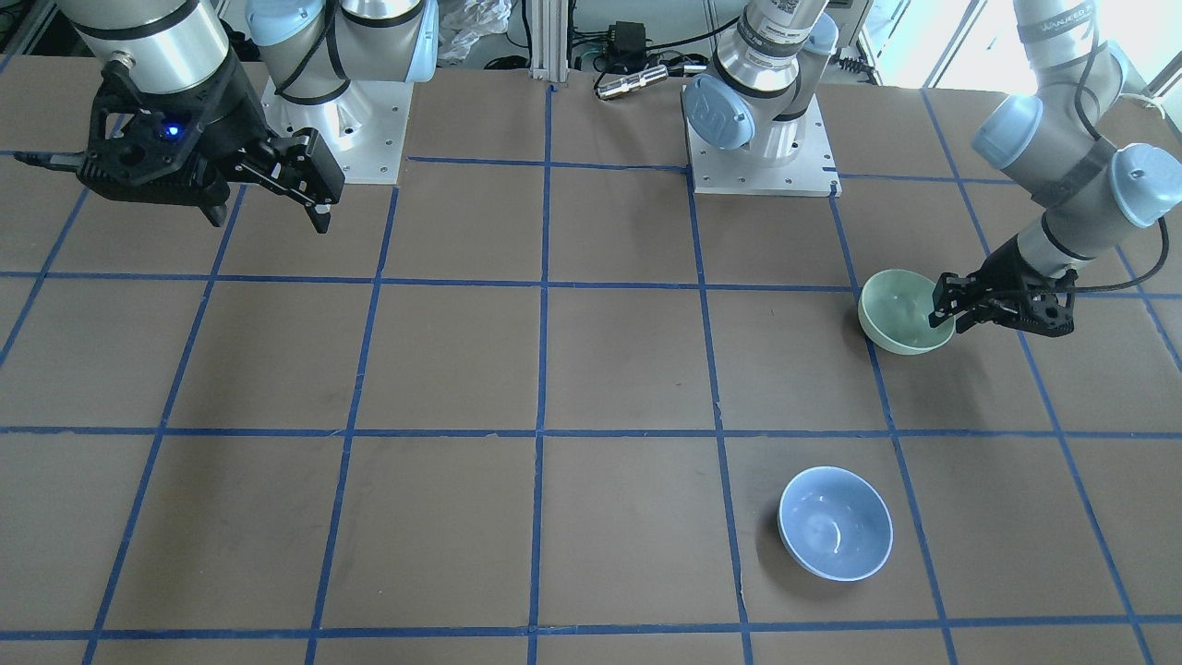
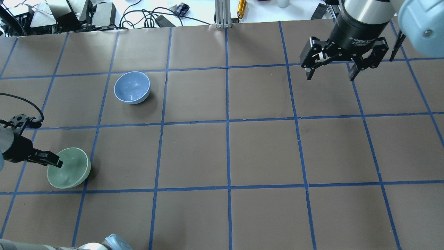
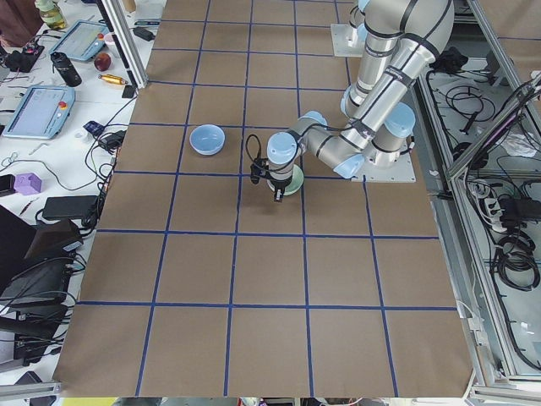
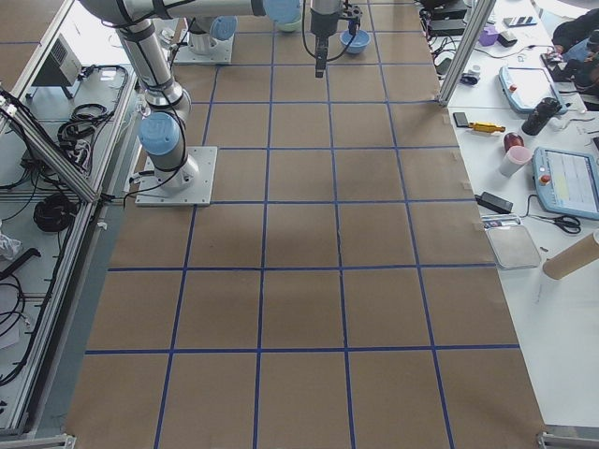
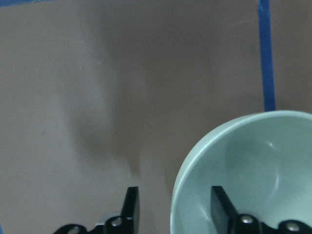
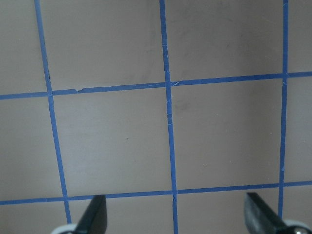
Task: Stack green bowl on blue bowl
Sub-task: 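Lower the left gripper onto the green bowl rim and close it, then lift the green bowl and carry it over the light blue bowl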
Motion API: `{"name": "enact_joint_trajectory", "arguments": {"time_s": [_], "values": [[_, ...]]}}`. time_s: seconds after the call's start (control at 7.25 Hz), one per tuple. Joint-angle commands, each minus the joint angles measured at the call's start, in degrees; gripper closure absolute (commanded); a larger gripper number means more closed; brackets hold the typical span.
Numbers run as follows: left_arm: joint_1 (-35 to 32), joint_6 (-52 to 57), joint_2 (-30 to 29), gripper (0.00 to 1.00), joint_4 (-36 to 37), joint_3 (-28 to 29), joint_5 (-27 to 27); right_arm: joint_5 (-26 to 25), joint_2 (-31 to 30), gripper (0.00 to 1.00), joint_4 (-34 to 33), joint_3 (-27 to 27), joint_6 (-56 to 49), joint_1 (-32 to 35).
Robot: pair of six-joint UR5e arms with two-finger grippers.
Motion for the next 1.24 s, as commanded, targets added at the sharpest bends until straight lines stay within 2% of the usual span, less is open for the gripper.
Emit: {"name": "enact_joint_trajectory", "arguments": {"time_s": [0.0, 0.41, 0.55, 0.69, 0.83, 1.1], "values": [[0.00, -2.00, -0.23, 1.00, 0.10, 0.04, 0.32, 0.00, 0.00, 0.00, 0.05, 0.09, 0.00, 0.00], [-0.87, -6.03, 0.12, 1.00, -2.08, 3.01, 2.07, 0.00, 0.00, 0.00, -0.04, 0.00, -0.09, 0.00], [-2.44, -9.70, -0.14, 1.00, -6.28, 7.81, 1.74, 0.00, 0.00, 0.00, 0.05, 0.00, 0.00, 0.00], [-7.07, -11.31, -1.10, 1.00, -8.84, 14.04, 1.73, 0.00, 0.00, 0.00, 0.05, 0.00, 0.00, 0.00], [-12.08, -18.02, -2.67, 1.00, -13.05, 20.02, 1.38, 0.00, 0.00, 0.00, 0.05, 0.00, 0.00, 0.00], [-19.73, -25.17, -8.11, 1.00, -14.40, 29.88, 0.33, 0.00, 0.00, 0.00, 0.05, 0.00, 0.00, 0.00]]}}
